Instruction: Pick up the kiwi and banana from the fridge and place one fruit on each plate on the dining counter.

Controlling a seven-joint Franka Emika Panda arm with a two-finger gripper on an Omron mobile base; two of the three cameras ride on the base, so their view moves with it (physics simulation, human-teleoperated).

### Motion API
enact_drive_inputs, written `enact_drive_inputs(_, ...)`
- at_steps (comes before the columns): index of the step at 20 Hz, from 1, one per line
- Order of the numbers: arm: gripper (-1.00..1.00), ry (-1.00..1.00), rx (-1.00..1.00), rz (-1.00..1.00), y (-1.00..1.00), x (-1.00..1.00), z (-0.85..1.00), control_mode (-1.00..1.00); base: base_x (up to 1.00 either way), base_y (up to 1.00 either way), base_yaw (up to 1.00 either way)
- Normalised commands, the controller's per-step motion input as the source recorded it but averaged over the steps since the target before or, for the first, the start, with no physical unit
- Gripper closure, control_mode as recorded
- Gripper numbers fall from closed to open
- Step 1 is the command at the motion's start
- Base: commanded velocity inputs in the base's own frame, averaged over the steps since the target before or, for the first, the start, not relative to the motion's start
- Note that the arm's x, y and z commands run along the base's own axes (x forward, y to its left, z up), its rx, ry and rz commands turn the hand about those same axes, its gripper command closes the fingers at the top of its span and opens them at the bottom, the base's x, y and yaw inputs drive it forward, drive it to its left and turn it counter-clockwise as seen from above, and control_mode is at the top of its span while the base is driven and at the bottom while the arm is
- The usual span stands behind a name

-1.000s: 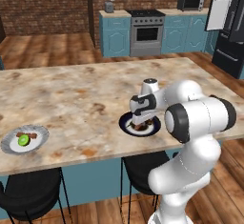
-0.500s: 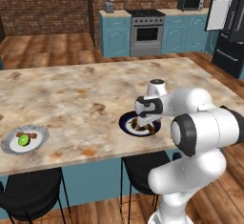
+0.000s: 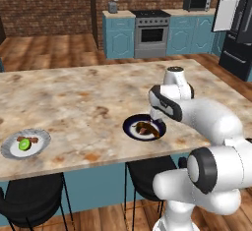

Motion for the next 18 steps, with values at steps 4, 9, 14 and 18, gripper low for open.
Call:
enact_drive_inputs(4, -1.00, -0.03, 0.00, -0.09, -0.05, -0.63, 0.67, -1.00, 0.00, 0.00, 0.00)
enact_drive_inputs(9, -1.00, -0.02, 0.01, -0.10, -0.03, -0.72, 0.52, -1.00, 0.00, 0.00, 0.00)
enact_drive_inputs(14, -1.00, -0.07, 0.02, -0.06, -0.04, -0.74, 0.33, -1.00, 0.00, 0.00, 0.00)
enact_drive_inputs(18, -1.00, -0.17, 0.07, 0.00, -0.13, -0.85, 0.24, -1.00, 0.00, 0.00, 0.00)
